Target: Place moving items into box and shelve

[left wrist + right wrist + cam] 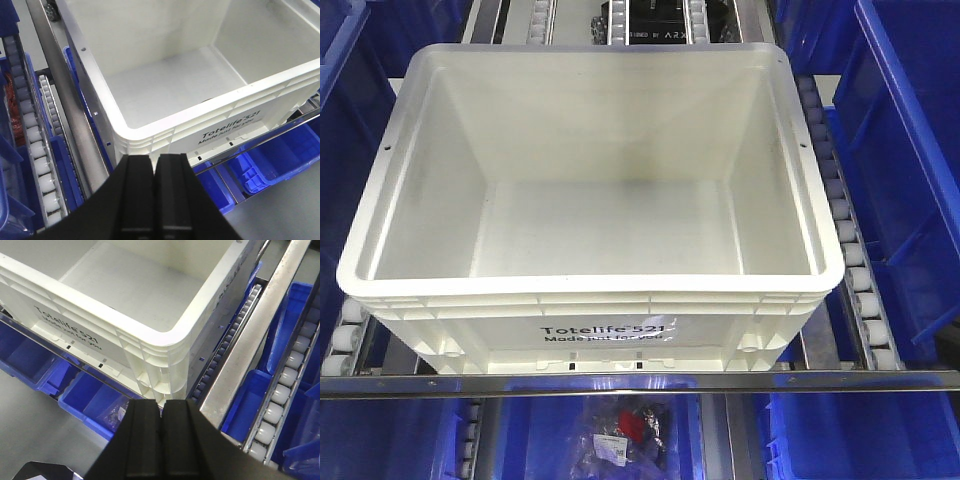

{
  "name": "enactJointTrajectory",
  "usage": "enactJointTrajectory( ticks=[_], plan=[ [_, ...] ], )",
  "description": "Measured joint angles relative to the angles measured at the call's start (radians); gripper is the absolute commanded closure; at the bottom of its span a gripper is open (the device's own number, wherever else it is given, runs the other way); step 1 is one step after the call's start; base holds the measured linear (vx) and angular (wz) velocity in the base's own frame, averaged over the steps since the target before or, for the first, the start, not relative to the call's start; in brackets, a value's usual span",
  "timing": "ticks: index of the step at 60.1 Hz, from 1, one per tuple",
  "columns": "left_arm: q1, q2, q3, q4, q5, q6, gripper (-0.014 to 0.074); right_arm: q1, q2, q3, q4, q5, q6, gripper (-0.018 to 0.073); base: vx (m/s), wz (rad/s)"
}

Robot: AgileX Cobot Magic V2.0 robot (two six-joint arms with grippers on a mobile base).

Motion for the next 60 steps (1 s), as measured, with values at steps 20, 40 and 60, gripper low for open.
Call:
enactJointTrajectory(
  ticks=[20, 40, 60],
  plan=[
    [0.0, 0.0, 0.0, 0.0, 0.017, 0.0, 0.0619, 0.0, 0.0, 0.0, 0.004, 0.001, 0.0, 0.0575, 0.0, 0.0],
    [0.047, -0.043, 0.076, 0.006, -0.04, 0.0, 0.0619, 0.0, 0.0, 0.0, 0.004, 0.001, 0.0, 0.0575, 0.0, 0.0],
    [0.268, -0.245, 0.553, 0.01, -0.639, -0.001, 0.0619, 0.0, 0.0, 0.0, 0.006, 0.001, 0.0, 0.0575, 0.0, 0.0]
  ],
)
